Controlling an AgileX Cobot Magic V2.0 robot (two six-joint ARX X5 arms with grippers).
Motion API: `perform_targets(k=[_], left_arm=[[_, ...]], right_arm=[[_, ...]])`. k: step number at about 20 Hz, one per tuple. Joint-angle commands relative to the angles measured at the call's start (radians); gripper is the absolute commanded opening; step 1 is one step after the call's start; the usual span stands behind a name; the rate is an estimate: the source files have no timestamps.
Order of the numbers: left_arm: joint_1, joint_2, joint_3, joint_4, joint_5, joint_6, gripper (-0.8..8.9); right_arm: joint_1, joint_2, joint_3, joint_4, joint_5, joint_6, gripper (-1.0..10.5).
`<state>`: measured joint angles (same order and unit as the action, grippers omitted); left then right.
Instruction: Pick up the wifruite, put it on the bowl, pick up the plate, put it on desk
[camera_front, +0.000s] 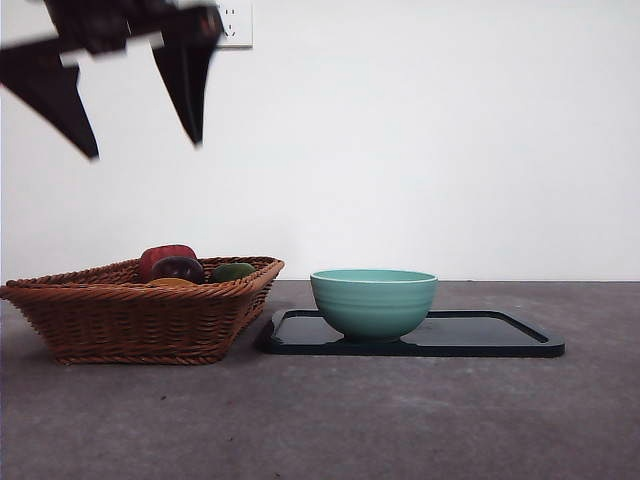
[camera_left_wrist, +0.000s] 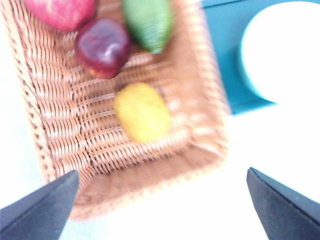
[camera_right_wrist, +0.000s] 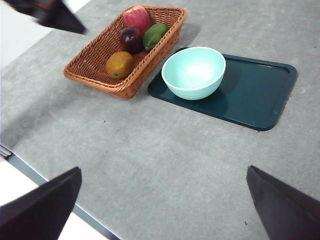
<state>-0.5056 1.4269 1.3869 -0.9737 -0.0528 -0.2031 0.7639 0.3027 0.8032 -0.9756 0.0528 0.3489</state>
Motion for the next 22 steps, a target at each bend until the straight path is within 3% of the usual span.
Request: perform_targets(k=[1, 4, 10, 22], left_arm=[[-0.038, -0.099, 0.022, -0.018, 0.003, 0.031, 5.4], [-0.079, -0.236, 0.022, -0.06, 0.043, 0.049, 5.41], [-0.092, -0.469, 0.016, -0.18, 0.315, 0.216, 5.39], [-0.092, -0.847, -0.063, -0.276, 0.32, 0.214, 5.35]], right_arm=[[0.008, 0.002, 0.012, 0.011, 0.0, 0.01, 5.7], [0.008, 0.002, 0.012, 0.011, 0.0, 0.01, 5.7], [0.008, 0.002, 0.012, 0.011, 0.0, 0.01, 5.7], [0.008, 0.002, 0.012, 0.01, 0.002, 0.01, 5.7]])
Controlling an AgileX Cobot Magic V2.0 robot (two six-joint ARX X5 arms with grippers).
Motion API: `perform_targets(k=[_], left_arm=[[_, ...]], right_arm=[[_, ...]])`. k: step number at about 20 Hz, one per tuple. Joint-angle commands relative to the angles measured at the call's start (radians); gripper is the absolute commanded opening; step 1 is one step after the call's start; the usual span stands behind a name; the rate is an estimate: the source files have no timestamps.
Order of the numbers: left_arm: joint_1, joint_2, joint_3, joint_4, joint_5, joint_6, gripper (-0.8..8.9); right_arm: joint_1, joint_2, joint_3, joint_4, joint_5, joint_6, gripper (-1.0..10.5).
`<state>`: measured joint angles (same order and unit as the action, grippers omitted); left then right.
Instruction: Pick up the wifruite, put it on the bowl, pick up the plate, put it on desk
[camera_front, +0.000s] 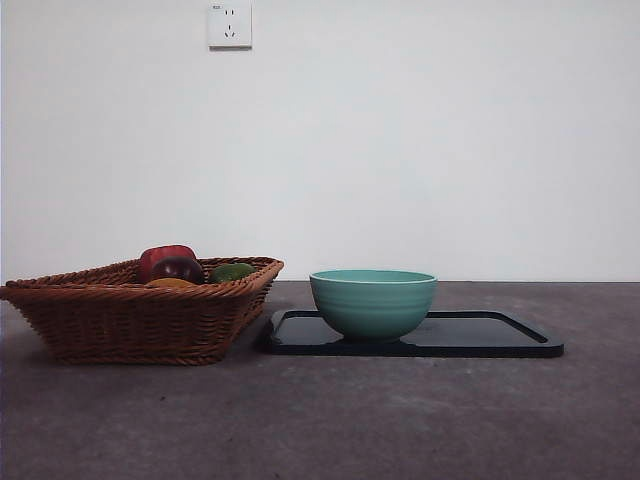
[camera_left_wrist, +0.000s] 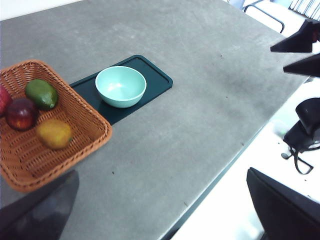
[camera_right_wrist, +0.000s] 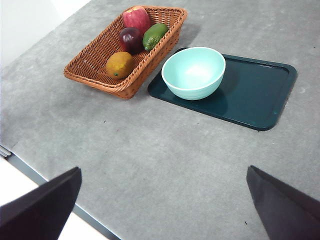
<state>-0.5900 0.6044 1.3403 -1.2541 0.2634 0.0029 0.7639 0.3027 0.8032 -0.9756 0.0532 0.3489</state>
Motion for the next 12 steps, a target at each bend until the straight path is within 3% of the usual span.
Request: perform_targets(k=[1, 4, 12], left_arm=[[-0.007, -0.055, -0.04, 0.005, 0.004, 0.007, 5.35], [-0.007, -0.117, -0.072, 0.008, 0.004, 0.005, 5.35], [-0.007, -0.158, -0.072, 0.016, 0.004, 0.005, 5.35]], right_arm=[[0.008, 0.002, 0.012, 0.01, 0.0, 0.011, 5.7], [0.008, 0.002, 0.012, 0.011, 0.0, 0.018, 5.7], [0.008, 0.161, 0.016, 0.031, -0.002, 0.161, 5.7]])
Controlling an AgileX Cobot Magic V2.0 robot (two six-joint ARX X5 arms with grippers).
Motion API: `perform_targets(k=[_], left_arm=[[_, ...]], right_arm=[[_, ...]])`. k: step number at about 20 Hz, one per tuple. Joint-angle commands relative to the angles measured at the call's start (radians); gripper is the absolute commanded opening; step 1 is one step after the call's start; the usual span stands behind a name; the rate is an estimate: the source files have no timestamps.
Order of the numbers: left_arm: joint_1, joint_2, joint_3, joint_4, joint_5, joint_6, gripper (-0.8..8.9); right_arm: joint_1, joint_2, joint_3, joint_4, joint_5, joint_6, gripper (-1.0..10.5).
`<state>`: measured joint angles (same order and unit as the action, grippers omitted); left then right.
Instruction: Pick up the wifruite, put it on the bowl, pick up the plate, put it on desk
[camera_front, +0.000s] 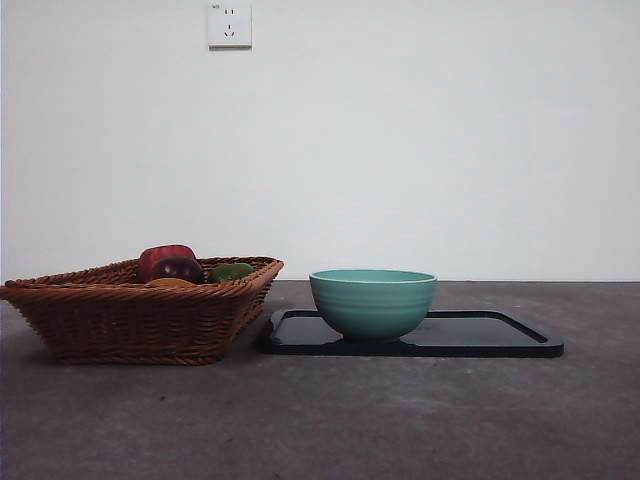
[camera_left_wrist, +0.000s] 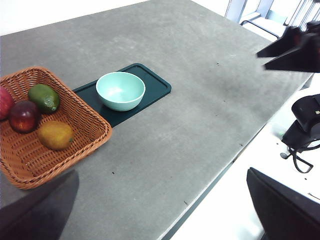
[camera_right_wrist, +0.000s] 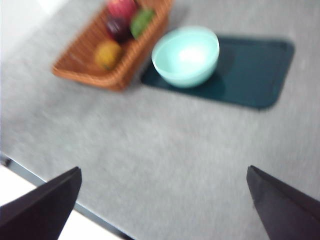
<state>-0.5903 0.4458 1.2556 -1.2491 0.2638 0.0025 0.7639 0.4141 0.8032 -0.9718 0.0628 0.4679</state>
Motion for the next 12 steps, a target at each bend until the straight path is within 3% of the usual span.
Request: perform_targets(k=[1, 6, 9, 12], left_arm=[[-0.006, 0.0, 0.013, 0.011, 0.003, 0.005, 5.35], [-0.006, 0.0, 0.013, 0.011, 0.003, 0.005, 5.35], [-0.006, 0.0, 0.013, 0.011, 0.003, 0.005, 5.35], [-0.007, 0.0, 0.013, 0.01, 0.003, 0.005, 5.35]], right_arm=[[0.008, 0.091, 0.019, 0.05, -0.025, 0.045, 5.7], [-0.006, 0.382, 0.112, 0.118, -0.037, 0.071, 5.7], [-0.037, 0.558, 0.222, 0.118, -0.046, 0.029, 5.7], [-0.099, 0.732, 0.359, 0.113, -0.111, 0.014, 5.7]])
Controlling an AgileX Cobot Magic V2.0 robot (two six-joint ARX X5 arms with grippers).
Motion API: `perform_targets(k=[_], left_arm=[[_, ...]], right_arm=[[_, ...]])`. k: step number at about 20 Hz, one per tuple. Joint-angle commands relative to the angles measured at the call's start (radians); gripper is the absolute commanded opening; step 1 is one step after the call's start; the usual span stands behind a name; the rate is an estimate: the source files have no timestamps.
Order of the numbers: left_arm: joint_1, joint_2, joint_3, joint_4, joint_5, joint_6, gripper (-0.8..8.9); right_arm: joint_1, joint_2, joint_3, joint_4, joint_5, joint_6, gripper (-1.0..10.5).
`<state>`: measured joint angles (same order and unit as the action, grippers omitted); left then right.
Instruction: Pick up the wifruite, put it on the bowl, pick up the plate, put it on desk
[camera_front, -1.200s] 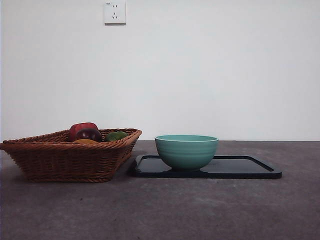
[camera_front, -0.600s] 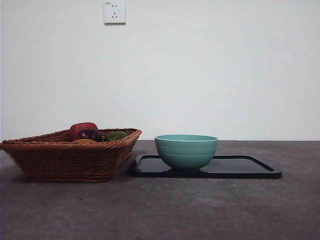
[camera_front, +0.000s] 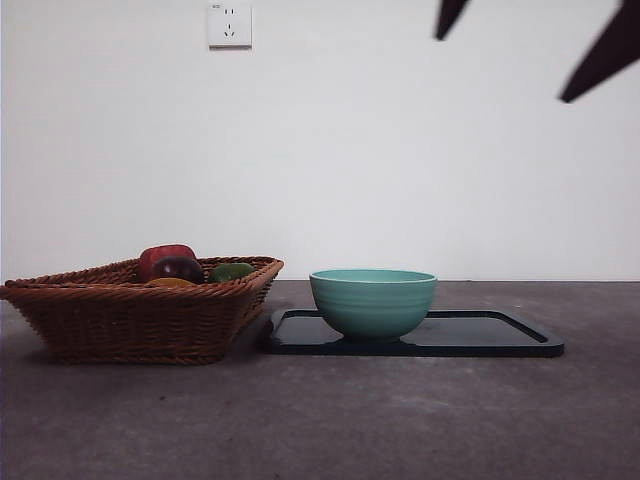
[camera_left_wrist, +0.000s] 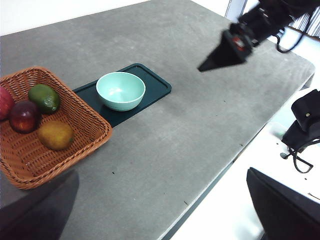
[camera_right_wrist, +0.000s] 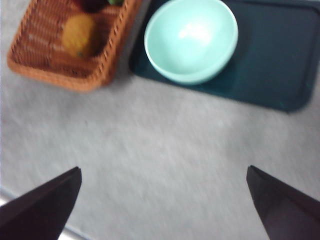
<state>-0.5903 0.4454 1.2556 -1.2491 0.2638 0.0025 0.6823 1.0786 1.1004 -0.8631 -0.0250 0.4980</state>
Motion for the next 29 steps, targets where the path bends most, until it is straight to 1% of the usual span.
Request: perform_targets(k=[1, 2, 4, 8, 13, 16, 23, 24, 27, 29], left_arm=[[-0.006, 0.001, 0.013, 0.011, 0.003, 0.005, 5.35], [-0.006, 0.001, 0.013, 0.01, 0.003, 0.005, 5.35], [-0.007, 0.0, 0.013, 0.011, 0.003, 0.005, 5.35], [-0.007, 0.0, 0.013, 0.011, 0.003, 0.005, 5.35], [-0.006, 0.0, 0.013, 0.011, 0.003, 0.005, 5.35], [-0.006, 0.0, 0.013, 0.011, 0.003, 0.005, 5.35], [-0.006, 0.0, 0.013, 0.011, 0.003, 0.005, 5.35], [-0.006, 0.0, 0.013, 0.011, 0.003, 0.005, 5.35], [-0.006, 0.0, 0.013, 0.011, 0.003, 0.005, 5.35], [-0.006, 0.0, 0.013, 0.011, 0.003, 0.005, 5.35]], right_arm=[[-0.042, 0.113, 0.1, 0.0, -0.05, -0.016, 5.7], [-0.07, 0.176, 0.156, -0.011, -0.091, -0.018, 5.7], [-0.117, 0.279, 0.249, -0.036, -0.138, -0.039, 5.7], [-0.181, 0.482, 0.412, -0.109, -0.144, -0.088, 5.7], [-0.24, 0.723, 0.568, -0.201, -0.144, -0.152, 5.7], [-0.266, 0.829, 0.615, -0.199, -0.159, -0.174, 5.7], [-0.298, 0.975, 0.617, -0.143, -0.166, -0.188, 5.6], [-0.299, 0.986, 0.617, -0.132, -0.166, -0.188, 5.3], [-0.3, 0.991, 0.616, -0.1, -0.166, -0.183, 3.6], [-0.301, 0.991, 0.616, -0.101, -0.166, -0.169, 2.7]])
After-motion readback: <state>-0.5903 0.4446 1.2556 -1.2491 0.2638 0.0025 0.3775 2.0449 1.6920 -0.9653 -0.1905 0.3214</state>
